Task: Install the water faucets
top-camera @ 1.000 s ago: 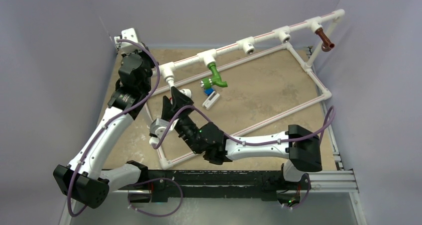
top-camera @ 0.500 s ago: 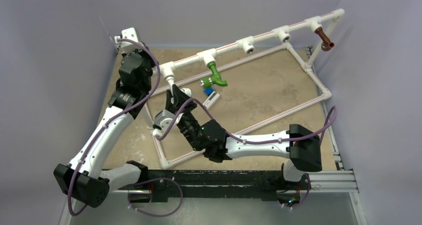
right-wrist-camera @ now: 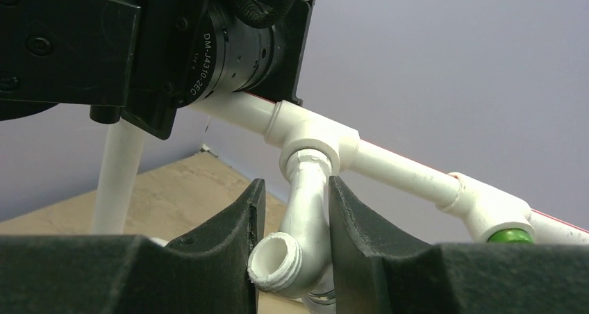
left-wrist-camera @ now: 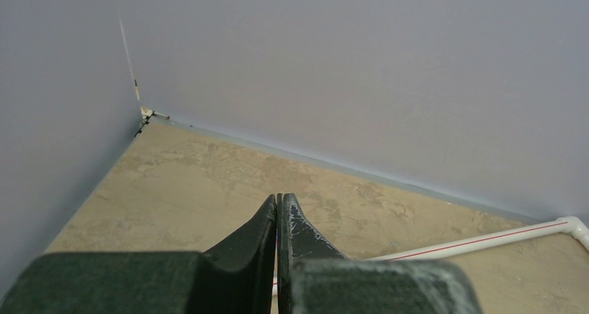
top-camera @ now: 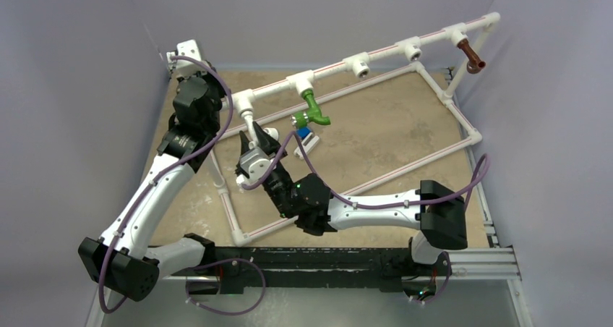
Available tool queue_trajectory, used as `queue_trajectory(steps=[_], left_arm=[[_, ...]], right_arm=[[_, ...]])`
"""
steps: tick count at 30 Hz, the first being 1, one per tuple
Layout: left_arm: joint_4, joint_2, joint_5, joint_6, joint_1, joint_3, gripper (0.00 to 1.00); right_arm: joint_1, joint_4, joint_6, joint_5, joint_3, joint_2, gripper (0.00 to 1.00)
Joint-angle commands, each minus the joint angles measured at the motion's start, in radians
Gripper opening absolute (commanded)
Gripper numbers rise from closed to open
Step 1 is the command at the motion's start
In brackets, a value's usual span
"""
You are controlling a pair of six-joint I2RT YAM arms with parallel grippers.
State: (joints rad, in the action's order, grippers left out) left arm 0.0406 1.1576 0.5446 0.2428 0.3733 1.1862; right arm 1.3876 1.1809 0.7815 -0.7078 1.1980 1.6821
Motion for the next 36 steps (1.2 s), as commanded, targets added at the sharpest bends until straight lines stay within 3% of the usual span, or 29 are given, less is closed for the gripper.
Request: queue_trajectory(steps=[1,6,12,25,36], left_arm=[[0.226,0.053,-0.071,-0.008,0.006,-0.062,0.0],[0.226,0.055,-0.072,-0.007,0.005,-0.062,0.0],[0.229,0.059,-0.079,-0.004,0.006,-0.06,0.0],[0.228,0.063,-0.085,0.003,0.006,-0.058,0.0],[0.179,0.026,-0.173,0.067,0.006,0.008,0.0]], right_arm=[[0.001,0.071,-0.194,-0.095,-0.013,-0.02,0.0],[0.034,0.047,-0.156,-0.097,-0.017,-0.05,0.44],[0.055,-0.014,-0.159,-0.106,-0.012,-0.118,0.73],[0.065,-0.458,-0.427,-0.061,-0.002,-0.438,0.96],[0.065,-0.994,-0.842,-0.247,-0.164,-0.732,0.98]])
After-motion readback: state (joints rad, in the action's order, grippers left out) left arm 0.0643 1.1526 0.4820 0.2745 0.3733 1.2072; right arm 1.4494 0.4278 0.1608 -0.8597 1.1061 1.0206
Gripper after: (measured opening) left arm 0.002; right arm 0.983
